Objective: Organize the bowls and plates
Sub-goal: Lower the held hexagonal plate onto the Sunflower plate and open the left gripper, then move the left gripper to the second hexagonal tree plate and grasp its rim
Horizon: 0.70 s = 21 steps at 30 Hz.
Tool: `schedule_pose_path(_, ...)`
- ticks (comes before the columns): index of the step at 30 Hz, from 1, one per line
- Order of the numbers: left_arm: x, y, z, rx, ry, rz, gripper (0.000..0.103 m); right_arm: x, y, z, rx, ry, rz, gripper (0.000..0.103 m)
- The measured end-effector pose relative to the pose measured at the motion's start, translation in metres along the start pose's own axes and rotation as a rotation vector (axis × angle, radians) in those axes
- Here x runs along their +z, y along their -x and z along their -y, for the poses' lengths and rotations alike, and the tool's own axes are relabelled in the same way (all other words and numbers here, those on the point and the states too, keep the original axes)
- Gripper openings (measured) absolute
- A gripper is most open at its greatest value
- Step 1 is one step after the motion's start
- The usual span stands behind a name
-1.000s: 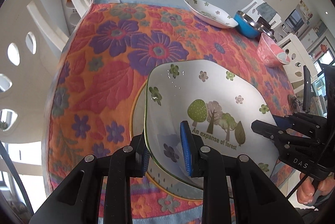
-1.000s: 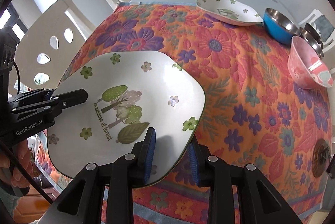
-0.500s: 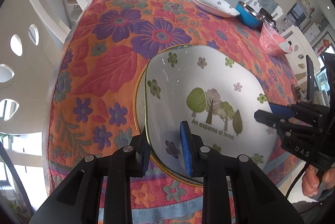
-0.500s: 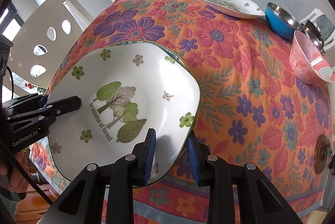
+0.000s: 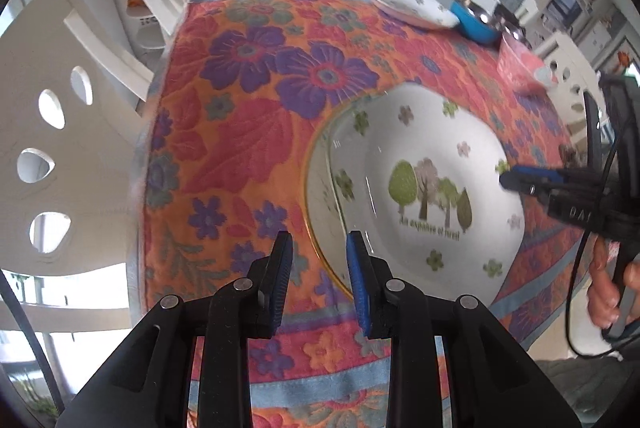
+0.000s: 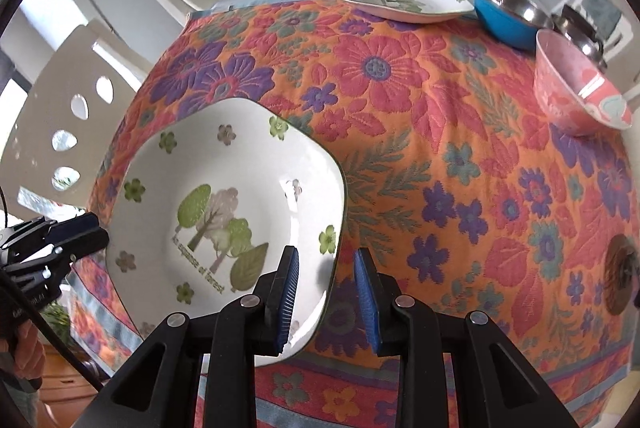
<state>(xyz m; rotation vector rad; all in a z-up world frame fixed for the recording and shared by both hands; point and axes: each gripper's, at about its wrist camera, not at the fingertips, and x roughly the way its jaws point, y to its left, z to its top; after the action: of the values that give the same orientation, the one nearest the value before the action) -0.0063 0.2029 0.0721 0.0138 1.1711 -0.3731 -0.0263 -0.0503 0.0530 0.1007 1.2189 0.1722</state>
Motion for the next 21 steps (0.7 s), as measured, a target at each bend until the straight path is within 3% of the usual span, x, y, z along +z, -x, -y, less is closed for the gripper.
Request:
schedule_pose_path(4, 0.021, 0.004, -0.009, -0.033, 0.041, 0.037, 0.025, 0.008, -0.007, -0.009, -0.011, 0.019, -0.010, 0.028)
schedule_pose_path(11, 0.065, 0.000, -0.012, -0.052, 0.016, 0.076, 0.025, 0.041, -0.017, -0.020, -0.023, 0.061, 0.016, 0.028)
schedule_pose_path(17, 0.121, -0.003, 0.004, -0.084, -0.104, 0.119, 0.025, 0.075, -0.005, -0.011, -0.053, 0.016, 0.049, 0.028)
schedule_pose_path(20, 0.164, 0.001, 0.017, -0.094, -0.184, 0.175, 0.040, 0.096, 0.008, 0.003, -0.043, -0.060, 0.097, 0.029)
schedule_pose_path(21, 0.181, 0.002, 0.022, -0.095, -0.208, 0.192, 0.048, 0.106, 0.013, 0.011, -0.033, -0.106, 0.120, 0.038)
